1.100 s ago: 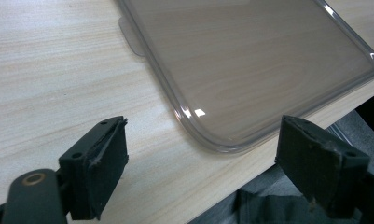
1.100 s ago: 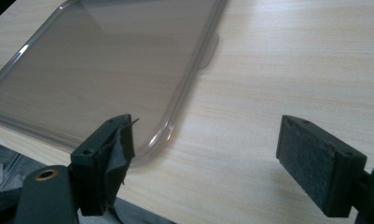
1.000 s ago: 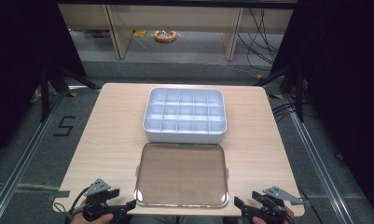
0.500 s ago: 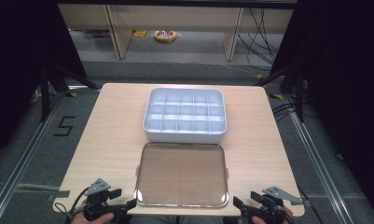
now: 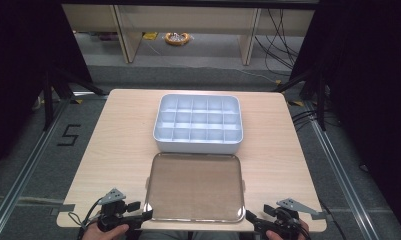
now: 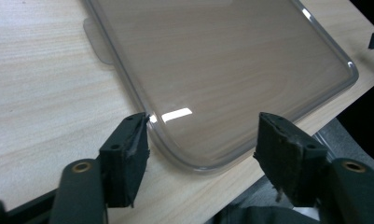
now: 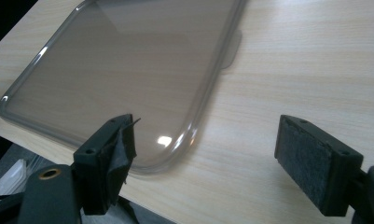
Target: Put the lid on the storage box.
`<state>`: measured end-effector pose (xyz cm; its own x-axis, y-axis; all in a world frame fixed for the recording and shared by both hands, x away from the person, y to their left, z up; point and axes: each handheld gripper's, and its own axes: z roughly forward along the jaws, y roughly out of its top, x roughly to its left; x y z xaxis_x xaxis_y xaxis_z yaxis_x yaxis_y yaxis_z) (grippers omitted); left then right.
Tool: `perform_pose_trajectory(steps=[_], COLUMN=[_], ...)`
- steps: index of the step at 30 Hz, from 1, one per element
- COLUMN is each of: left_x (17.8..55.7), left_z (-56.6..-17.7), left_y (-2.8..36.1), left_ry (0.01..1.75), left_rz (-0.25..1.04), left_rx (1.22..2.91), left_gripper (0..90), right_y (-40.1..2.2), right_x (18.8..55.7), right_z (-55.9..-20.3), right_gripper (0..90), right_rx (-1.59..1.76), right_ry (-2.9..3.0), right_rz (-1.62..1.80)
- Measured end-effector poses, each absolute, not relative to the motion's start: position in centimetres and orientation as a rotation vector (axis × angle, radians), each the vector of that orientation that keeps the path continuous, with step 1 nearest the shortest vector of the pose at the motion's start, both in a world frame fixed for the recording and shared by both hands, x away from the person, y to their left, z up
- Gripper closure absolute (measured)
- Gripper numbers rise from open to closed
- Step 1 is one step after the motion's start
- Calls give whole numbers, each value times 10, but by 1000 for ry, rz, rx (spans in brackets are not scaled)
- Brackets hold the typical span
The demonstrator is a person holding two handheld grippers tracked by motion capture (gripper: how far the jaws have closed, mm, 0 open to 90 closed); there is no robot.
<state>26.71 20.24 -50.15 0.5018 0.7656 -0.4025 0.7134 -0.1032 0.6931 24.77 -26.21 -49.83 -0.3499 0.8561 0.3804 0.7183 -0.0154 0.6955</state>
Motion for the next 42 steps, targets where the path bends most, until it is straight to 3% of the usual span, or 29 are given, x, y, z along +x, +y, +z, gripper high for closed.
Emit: perform_pose_trajectory(steps=[20, 34, 42], left_x=[304, 311, 309], left_z=[-509, -514, -514], left_y=[202, 196, 197], left_ry=[1301, 1332, 1311], left_rz=[41, 56, 42], left_rx=[1860, 1880, 1897], left_gripper=[514, 528, 526], right_y=[-252, -239, -233], right_x=[256, 289, 295], right_z=[-501, -508, -513], right_gripper=[248, 350, 327], right_rx=[1704, 1764, 1974], right_ry=[2100, 2119, 2016], right_rz=[1271, 1334, 1397])
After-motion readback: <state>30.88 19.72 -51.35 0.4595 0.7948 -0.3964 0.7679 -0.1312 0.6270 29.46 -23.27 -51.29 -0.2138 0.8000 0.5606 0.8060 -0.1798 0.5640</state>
